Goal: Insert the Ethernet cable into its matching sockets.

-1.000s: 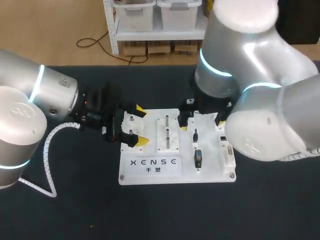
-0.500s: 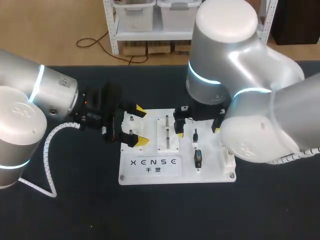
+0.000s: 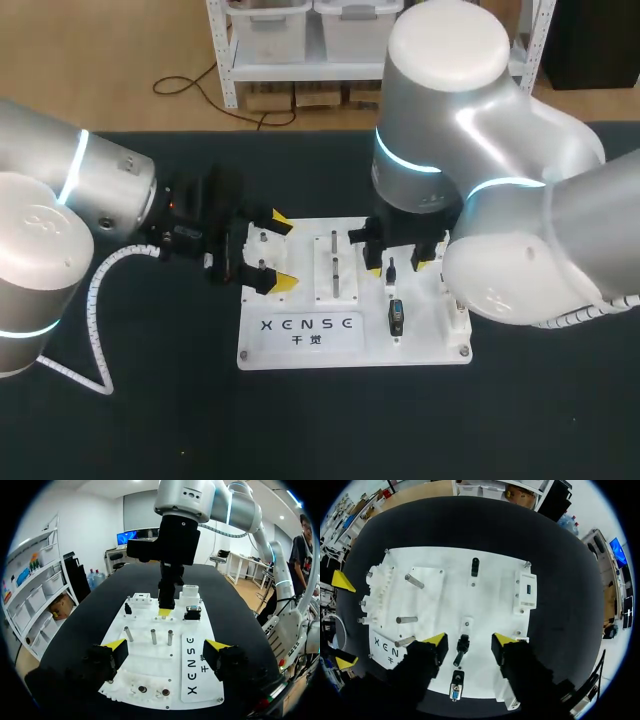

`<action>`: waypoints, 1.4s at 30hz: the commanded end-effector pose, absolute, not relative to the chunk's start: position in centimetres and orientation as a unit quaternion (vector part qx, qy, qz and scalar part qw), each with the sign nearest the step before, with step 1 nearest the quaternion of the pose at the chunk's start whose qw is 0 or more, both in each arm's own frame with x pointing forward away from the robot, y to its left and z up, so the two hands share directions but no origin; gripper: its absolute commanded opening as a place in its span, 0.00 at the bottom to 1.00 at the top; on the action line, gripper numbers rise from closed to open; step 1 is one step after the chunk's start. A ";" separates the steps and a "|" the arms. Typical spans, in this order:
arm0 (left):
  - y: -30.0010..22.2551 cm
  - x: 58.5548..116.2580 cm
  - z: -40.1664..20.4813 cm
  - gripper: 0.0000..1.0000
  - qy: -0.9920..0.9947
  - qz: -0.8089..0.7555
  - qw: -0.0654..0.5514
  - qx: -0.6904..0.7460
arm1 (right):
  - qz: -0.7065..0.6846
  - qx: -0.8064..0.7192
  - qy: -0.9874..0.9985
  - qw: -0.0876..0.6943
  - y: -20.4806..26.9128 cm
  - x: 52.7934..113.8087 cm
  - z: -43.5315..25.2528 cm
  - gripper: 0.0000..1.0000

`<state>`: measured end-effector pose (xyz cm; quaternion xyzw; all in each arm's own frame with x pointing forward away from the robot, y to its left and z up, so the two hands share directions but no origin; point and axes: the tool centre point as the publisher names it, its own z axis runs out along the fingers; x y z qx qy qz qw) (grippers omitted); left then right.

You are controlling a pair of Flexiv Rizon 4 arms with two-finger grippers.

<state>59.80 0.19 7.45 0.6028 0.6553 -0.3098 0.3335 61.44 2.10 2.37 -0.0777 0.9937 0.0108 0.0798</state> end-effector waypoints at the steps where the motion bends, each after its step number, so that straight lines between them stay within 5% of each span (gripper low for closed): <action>1: 0.2 59.9 7.4 1.00 0.655 -0.310 0.334 0.603 | 0.013 -0.078 0.993 0.083 2.2 61.3 2.3 0.27; 6: 0.2 59.9 7.4 1.00 0.655 -0.310 0.334 0.603 | 0.018 -0.081 0.993 0.085 2.3 61.4 2.3 0.00; 21: 0.2 59.9 7.4 1.00 0.655 -0.310 0.334 0.603 | 0.032 -0.096 0.991 0.093 2.2 61.2 5.2 0.00; 42: 0.2 59.9 7.4 1.00 0.655 -0.310 0.334 0.603 | -0.004 -0.055 0.994 0.089 -4.6 61.7 5.9 0.00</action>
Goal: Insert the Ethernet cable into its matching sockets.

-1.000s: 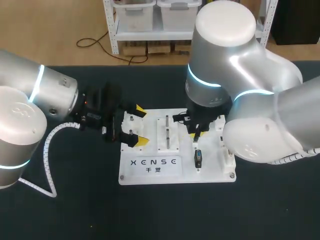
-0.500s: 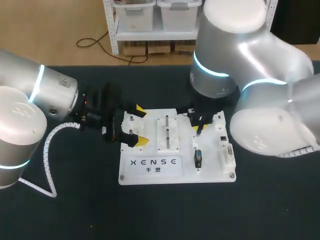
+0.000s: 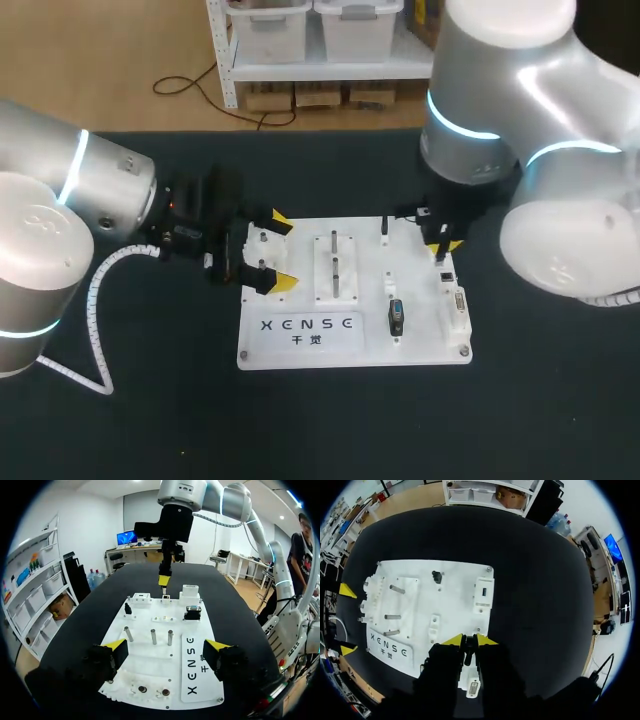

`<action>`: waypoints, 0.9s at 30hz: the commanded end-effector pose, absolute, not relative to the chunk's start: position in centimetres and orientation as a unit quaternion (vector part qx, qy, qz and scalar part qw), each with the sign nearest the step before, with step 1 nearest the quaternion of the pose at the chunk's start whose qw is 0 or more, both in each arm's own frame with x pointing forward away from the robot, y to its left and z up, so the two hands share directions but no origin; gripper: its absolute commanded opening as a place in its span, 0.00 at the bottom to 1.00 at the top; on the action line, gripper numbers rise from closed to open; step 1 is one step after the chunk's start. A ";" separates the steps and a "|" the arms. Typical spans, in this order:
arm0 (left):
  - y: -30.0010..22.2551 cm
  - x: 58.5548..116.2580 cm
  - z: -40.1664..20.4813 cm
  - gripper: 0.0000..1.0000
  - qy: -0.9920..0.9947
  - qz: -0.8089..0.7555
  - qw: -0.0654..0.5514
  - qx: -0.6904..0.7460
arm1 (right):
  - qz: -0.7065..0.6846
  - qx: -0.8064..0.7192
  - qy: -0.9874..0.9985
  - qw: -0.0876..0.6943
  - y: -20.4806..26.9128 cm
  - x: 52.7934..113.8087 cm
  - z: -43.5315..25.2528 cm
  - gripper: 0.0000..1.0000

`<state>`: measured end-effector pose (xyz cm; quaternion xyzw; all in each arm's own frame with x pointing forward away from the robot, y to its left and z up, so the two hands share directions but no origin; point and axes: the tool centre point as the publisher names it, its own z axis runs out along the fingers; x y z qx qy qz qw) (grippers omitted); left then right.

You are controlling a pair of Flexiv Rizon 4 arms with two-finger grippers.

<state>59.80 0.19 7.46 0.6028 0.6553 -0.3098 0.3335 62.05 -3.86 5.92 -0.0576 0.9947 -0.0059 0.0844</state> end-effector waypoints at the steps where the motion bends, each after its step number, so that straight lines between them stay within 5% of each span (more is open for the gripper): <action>1: 0.2 59.9 7.4 1.00 0.655 -0.310 0.334 0.603 | -0.005 -0.053 0.995 0.088 -4.7 61.7 5.7 0.00; 27: 0.2 59.9 7.4 1.00 0.655 -0.310 0.334 0.603 | -0.012 -0.054 0.995 0.079 -4.8 61.3 3.8 0.00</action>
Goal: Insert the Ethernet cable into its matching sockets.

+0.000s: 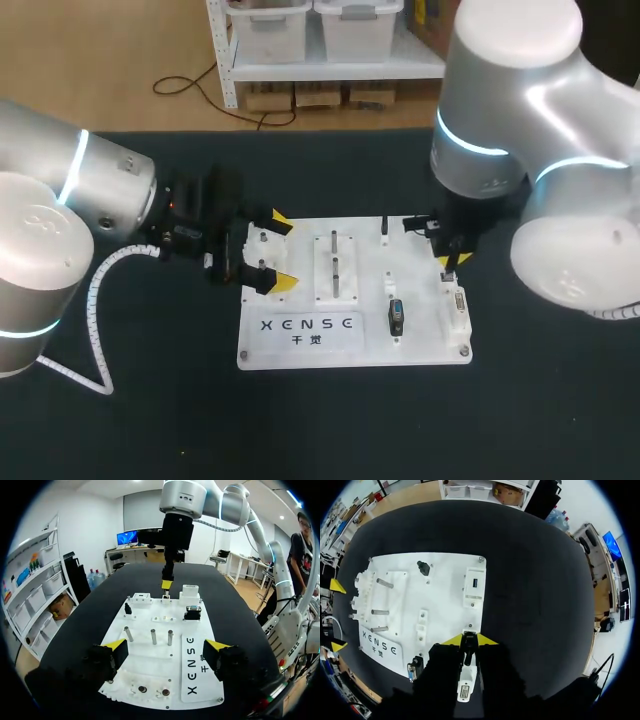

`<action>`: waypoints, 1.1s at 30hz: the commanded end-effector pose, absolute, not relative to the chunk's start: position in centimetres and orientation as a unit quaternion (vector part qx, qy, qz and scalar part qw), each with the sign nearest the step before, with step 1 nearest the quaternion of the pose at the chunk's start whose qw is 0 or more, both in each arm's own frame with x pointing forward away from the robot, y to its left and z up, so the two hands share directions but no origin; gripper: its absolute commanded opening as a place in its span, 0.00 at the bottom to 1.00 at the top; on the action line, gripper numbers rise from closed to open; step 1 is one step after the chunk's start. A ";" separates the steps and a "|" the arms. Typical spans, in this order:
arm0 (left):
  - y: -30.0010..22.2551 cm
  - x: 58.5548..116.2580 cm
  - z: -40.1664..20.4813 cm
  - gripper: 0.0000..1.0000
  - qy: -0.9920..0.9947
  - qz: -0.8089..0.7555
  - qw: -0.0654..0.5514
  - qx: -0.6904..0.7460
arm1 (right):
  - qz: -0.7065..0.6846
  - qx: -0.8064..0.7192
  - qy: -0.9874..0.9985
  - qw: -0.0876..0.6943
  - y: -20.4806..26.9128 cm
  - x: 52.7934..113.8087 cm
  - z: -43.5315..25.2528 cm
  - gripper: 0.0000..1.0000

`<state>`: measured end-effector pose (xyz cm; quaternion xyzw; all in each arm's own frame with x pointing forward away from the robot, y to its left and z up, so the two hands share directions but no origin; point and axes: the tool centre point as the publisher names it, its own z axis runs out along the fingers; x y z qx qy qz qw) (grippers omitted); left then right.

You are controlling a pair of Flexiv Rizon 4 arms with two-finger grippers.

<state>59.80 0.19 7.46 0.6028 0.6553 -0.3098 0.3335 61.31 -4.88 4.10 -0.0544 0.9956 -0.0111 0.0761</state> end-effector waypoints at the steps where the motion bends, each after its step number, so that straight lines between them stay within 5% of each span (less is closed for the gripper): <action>1: 0.2 59.9 7.4 1.00 0.655 -0.310 0.334 0.603 | -0.012 -0.055 0.995 0.079 -4.8 61.4 3.8 0.00; 33: 0.2 59.9 7.4 1.00 0.655 -0.310 0.334 0.603 | -0.014 -0.058 0.994 0.087 -5.0 62.0 3.2 0.00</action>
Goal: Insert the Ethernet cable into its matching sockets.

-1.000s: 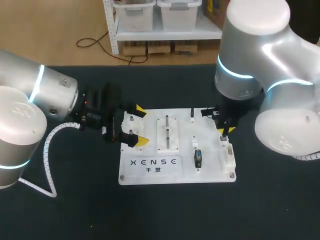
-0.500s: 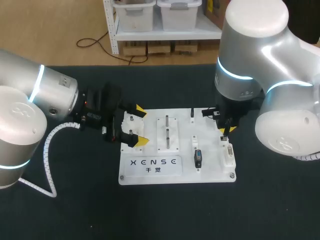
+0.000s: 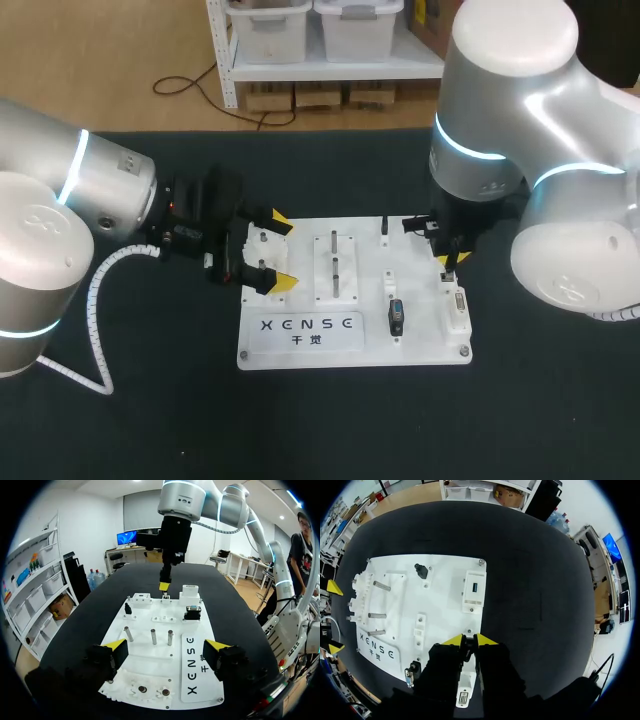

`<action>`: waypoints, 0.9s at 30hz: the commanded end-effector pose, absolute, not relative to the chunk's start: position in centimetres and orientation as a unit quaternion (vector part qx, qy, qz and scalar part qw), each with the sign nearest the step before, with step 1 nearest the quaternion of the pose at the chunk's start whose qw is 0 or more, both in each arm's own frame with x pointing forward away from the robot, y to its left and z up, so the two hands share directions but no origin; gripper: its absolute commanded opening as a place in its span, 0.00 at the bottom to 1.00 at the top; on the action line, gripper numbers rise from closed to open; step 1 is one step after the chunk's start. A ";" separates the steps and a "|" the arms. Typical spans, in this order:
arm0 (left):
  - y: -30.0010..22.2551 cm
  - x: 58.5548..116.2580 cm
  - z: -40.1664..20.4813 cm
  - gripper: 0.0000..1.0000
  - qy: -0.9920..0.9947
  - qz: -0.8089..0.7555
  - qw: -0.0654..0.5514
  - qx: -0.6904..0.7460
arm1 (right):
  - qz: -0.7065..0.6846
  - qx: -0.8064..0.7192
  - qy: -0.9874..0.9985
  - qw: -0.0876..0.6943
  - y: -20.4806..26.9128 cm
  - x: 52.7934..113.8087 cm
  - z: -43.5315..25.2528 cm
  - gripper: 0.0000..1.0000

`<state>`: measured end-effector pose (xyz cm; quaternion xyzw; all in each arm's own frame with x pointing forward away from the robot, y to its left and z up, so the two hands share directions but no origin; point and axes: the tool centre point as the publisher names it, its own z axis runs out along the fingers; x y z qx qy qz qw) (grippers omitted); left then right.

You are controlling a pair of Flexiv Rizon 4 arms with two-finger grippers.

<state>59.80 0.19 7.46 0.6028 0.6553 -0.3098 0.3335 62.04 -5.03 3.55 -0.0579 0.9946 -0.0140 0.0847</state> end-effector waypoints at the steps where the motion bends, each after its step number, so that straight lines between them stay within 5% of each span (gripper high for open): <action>1: 0.2 59.9 7.4 1.00 0.655 -0.310 0.334 0.603 | -0.014 -0.058 0.994 0.087 -5.0 62.0 3.2 0.00; 27: 0.2 59.9 7.4 1.00 0.655 -0.310 0.334 0.603 | -0.017 -0.056 0.995 0.082 -5.1 62.0 2.0 0.00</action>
